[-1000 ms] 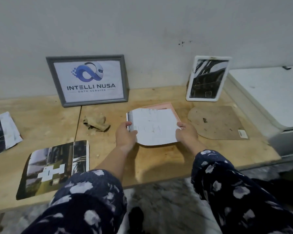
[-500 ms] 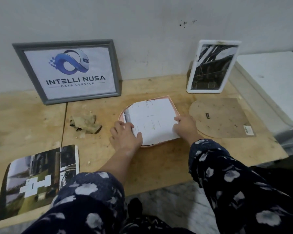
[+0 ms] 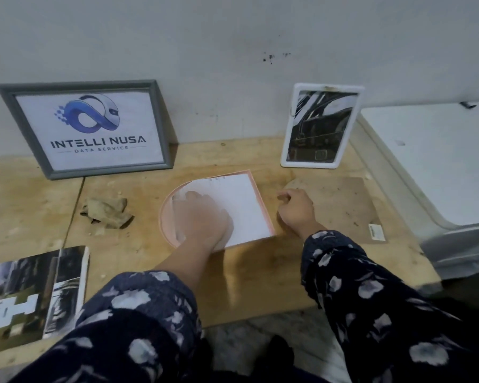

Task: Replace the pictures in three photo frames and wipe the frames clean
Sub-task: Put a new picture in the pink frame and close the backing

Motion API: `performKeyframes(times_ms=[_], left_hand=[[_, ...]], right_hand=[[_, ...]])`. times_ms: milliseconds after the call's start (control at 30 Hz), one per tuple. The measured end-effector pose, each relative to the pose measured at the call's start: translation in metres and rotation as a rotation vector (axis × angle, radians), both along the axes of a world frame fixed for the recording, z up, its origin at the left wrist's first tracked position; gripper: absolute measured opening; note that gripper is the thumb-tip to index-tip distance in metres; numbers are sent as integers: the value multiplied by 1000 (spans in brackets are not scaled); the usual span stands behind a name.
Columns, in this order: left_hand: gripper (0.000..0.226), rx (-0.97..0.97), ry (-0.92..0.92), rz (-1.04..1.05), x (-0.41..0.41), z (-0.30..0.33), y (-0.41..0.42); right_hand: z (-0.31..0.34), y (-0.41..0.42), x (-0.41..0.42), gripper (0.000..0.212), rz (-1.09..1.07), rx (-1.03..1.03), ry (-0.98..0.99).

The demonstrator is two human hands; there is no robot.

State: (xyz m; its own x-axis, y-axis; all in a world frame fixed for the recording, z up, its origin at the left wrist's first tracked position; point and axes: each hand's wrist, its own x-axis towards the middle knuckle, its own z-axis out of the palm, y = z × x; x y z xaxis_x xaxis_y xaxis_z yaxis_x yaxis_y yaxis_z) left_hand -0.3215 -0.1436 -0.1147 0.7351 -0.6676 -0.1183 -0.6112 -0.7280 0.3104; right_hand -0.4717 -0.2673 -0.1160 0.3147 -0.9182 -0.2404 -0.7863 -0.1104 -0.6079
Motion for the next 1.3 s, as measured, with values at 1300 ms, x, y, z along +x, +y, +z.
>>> performKeyframes(times_ms=[1300], left_hand=[[97,-324,522,290,-61,26,-74]], right_hand=[[20,-91,-95,33,-286,313,-454]])
